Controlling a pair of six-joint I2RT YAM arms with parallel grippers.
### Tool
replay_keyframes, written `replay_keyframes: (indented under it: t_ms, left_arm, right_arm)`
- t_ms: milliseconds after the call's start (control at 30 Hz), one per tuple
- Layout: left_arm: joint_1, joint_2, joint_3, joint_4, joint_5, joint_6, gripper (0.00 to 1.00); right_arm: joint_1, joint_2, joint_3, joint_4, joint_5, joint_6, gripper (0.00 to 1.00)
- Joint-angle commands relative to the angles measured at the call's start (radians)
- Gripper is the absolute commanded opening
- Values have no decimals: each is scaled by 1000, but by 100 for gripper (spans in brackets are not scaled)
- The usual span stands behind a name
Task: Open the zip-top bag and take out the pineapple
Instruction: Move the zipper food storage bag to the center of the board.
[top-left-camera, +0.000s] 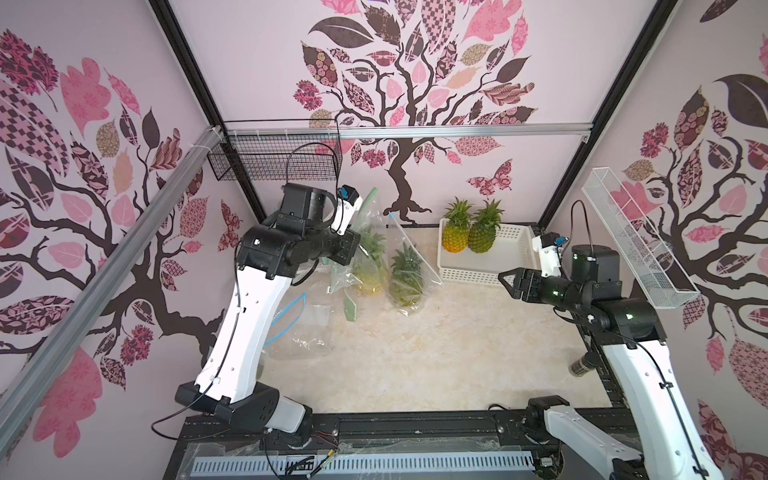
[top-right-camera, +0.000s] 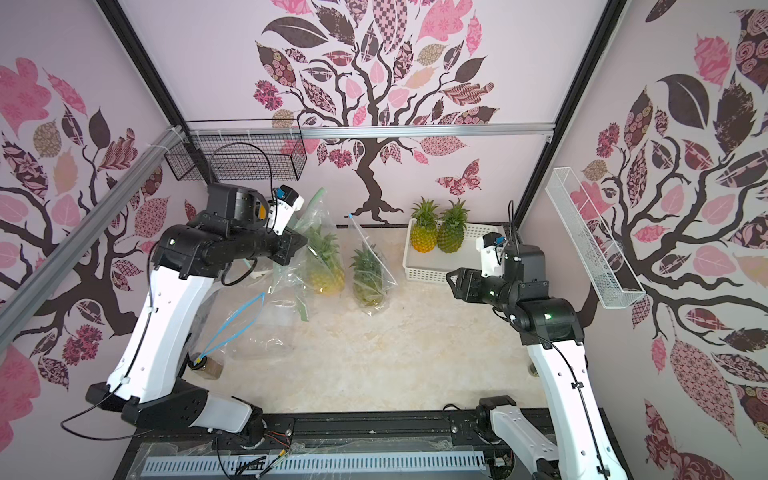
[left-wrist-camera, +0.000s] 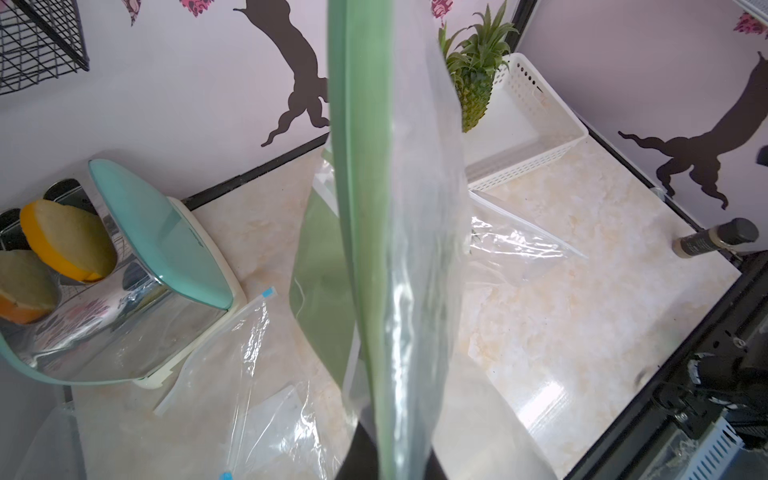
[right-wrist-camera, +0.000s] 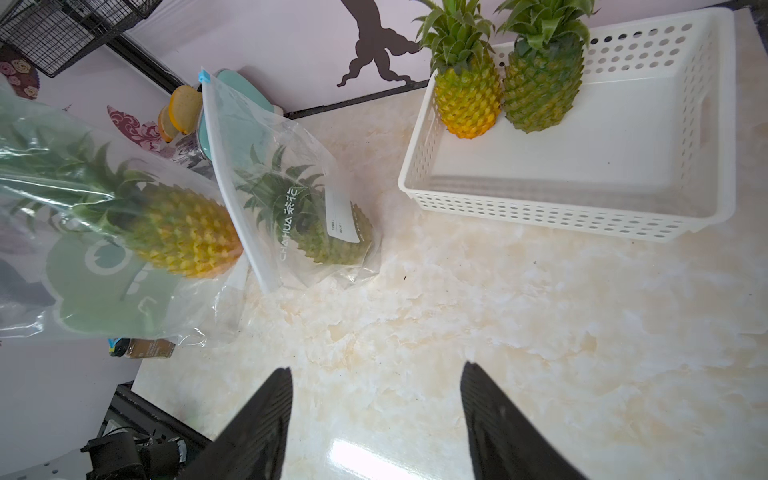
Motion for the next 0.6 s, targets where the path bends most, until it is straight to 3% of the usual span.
replay_keyframes:
  t_ms: [0, 167, 400, 567]
  left_arm:
    - [-16, -62, 49, -58, 11, 1, 0]
    - [-54, -169, -62, -44, 202, -10, 0]
    - [-319, -245, -293, -15, 111, -31, 0]
    - [-434, -259, -416, 36, 37, -28, 0]
  right_arm:
    - [5, 9, 34, 24, -40, -11, 66]
    - [4, 21, 63, 43, -50, -5, 66]
    - [4, 37, 88, 64, -59, 9, 66]
    - [5, 29, 82, 58, -38, 2, 66]
